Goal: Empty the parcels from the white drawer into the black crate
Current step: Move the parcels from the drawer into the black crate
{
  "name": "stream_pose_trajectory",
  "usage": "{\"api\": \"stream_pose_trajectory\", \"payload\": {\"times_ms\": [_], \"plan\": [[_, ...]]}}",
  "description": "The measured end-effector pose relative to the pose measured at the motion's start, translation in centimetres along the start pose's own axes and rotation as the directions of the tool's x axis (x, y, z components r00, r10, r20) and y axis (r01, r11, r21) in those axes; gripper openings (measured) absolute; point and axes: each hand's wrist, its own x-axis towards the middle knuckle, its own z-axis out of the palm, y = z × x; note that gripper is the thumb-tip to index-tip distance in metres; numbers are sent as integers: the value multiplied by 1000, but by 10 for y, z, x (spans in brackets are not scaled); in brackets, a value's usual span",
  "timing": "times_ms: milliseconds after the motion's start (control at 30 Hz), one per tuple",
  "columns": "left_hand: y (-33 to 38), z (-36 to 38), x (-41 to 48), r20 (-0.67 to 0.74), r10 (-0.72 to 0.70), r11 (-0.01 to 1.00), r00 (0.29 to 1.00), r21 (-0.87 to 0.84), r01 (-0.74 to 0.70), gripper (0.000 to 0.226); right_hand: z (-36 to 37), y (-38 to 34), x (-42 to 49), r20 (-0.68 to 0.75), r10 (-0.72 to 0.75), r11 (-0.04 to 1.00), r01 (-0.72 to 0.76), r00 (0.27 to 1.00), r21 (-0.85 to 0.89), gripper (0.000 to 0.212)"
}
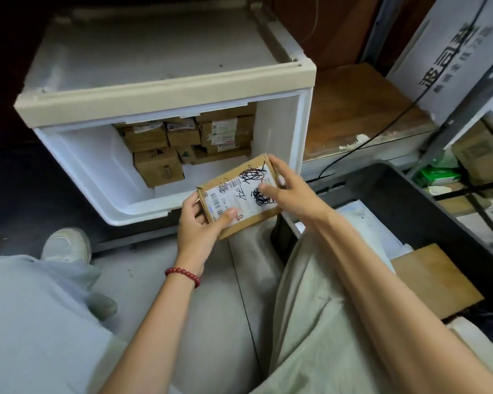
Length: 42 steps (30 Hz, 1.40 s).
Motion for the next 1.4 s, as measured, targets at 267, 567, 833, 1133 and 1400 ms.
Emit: {"api": "stream_pose_trajectory", "payload": {"times_ms": [267, 567, 833, 1133, 1400], "plan": [[56, 96, 1, 258, 168, 982, 952, 46, -185, 72, -115, -1, -17, -213, 121, 982, -85, 970, 171, 56], [63, 200, 20, 533, 140, 915, 834, 252, -314, 81, -180, 66, -63, -389, 302, 945, -222, 870, 239, 62], [19, 236, 32, 572, -23, 837, 820, 459, -297, 115, -180, 124, -71, -406, 379, 924, -320, 832, 208, 65], [-46, 215, 15, 555, -255, 638, 792, 712, -293, 92, -153, 188, -54, -234, 527, 844, -536, 817, 31, 56], [-66, 216, 8, 659, -307, 167, 687, 748, -643, 90, -145, 203, -44, -137, 593, 764, -608, 794, -217, 48]]}}
